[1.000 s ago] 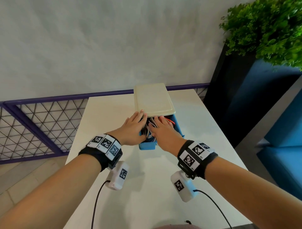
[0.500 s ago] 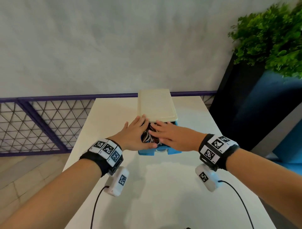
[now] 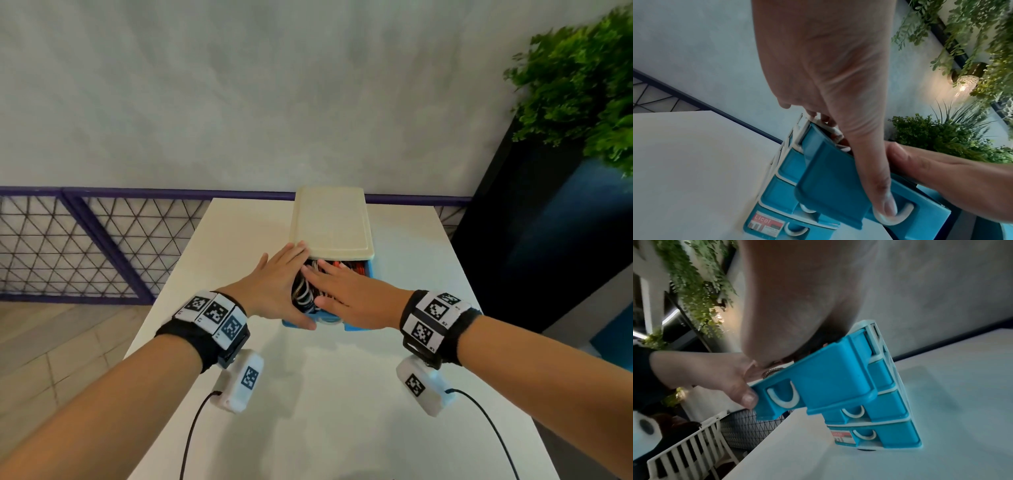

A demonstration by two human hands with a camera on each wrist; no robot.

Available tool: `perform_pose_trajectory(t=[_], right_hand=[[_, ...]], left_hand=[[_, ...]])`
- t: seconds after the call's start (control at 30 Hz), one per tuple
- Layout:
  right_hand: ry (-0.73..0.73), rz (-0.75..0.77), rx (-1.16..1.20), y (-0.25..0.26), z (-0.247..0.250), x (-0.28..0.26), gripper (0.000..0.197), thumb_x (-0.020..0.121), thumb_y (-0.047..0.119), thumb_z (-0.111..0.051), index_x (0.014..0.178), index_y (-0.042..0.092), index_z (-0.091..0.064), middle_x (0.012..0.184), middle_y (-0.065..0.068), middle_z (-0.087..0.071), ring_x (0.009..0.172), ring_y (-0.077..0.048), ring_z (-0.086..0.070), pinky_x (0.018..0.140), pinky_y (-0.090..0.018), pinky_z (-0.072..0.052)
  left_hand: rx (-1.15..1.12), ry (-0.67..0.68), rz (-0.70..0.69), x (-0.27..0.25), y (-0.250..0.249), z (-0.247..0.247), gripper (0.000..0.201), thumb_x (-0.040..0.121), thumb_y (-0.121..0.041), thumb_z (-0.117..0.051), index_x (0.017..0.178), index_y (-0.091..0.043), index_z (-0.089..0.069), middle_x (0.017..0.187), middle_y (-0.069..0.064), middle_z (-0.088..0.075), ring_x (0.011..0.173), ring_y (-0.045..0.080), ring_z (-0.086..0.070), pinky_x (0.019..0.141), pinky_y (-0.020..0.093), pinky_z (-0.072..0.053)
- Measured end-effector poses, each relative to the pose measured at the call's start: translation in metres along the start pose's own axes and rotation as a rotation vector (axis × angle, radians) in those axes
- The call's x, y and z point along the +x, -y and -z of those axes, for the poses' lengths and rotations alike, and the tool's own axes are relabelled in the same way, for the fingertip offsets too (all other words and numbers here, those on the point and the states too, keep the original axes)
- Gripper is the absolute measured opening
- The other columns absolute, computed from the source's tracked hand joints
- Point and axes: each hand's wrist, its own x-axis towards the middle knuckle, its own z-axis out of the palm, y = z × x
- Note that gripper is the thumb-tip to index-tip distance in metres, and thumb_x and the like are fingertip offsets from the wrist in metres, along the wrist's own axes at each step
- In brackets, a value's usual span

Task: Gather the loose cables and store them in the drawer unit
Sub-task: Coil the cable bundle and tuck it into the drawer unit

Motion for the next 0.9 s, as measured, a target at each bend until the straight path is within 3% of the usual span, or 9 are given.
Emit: perform_pose_trajectory(t=[0.1,0.2,0.4,0.53,0.63,0.73,0.9], right_hand=[[0.009,0.053,-0.108,-0.001,-0.002,-0.002,0.057,0.101,0.049,-0.018,0.154,0.028,-0.013,0.164,-0.005,-0.005,0.150,-0.024,0.008,0.120,-0.047,0.000],[0.005,0.074,-0.176,-0.003,-0.005,-0.001,0.062,0.097,0.052,-0.010,0.150,0.028,-0.029,0.163,-0.006,-0.012,0.150,-0.027,0.004,0.120,-0.052,-0.005],[-0.058,0.068,-0.216,-0.007,-0.011,0.009,0.048,0.106,0.036,-0.020,0.149,0.022,-0.034,0.161,-0.005,-0.020,0.150,-0.026,0.001,0.119,-0.054,-0.010],[-0.110,0.079,-0.267,-0.005,-0.011,0.006,0.048,0.106,0.034,-0.022,0.150,0.018,-0.031,0.160,-0.006,-0.022,0.150,-0.029,-0.001,0.119,-0.049,-0.009],[-0.102,0.059,-0.223,0.000,-0.009,-0.002,0.051,0.106,0.034,-0.022,0.151,0.013,-0.027,0.161,-0.009,-0.020,0.150,-0.028,-0.002,0.121,-0.047,-0.007],[-0.075,0.032,-0.097,0.006,-0.006,-0.014,0.052,0.106,0.035,-0.021,0.152,0.011,-0.024,0.162,-0.007,-0.017,0.150,-0.022,-0.002,0.122,-0.041,0.000],[-0.095,-0.051,0.006,0.013,0.002,-0.012,0.050,0.106,0.032,-0.023,0.151,0.009,-0.026,0.161,-0.006,-0.019,0.150,-0.018,-0.007,0.116,-0.025,-0.002]], left_hand=[[-0.041,-0.032,-0.004,-0.002,-0.001,0.001,0.134,0.053,-0.066,-0.077,0.151,-0.025,0.004,0.159,-0.013,0.011,0.146,0.007,0.012,0.119,0.046,0.004],[-0.046,-0.062,-0.020,-0.003,-0.001,0.001,0.131,0.052,-0.065,-0.079,0.151,-0.024,-0.002,0.159,-0.013,0.005,0.146,0.007,0.007,0.120,0.044,-0.001],[0.048,-0.050,-0.023,0.002,0.000,0.006,0.132,0.049,-0.072,-0.075,0.150,-0.021,-0.008,0.160,-0.007,-0.001,0.147,0.012,0.000,0.120,0.041,-0.009],[0.090,-0.045,-0.015,0.002,-0.002,0.009,0.131,0.047,-0.074,-0.073,0.150,-0.022,-0.011,0.159,-0.005,-0.006,0.147,0.015,-0.007,0.120,0.042,-0.013],[0.065,-0.078,-0.024,0.000,-0.008,0.014,0.118,0.051,-0.065,-0.078,0.146,-0.024,-0.022,0.155,-0.006,-0.018,0.142,0.017,-0.019,0.117,0.034,-0.020],[0.063,-0.116,-0.026,0.000,-0.012,0.017,0.105,0.056,-0.057,-0.080,0.142,-0.023,-0.030,0.148,-0.008,-0.027,0.135,0.017,-0.027,0.108,0.030,-0.030],[0.106,-0.162,0.010,0.005,-0.012,0.016,0.088,0.058,-0.056,-0.079,0.130,-0.023,-0.041,0.132,-0.008,-0.039,0.122,0.017,-0.036,0.092,0.035,-0.044]])
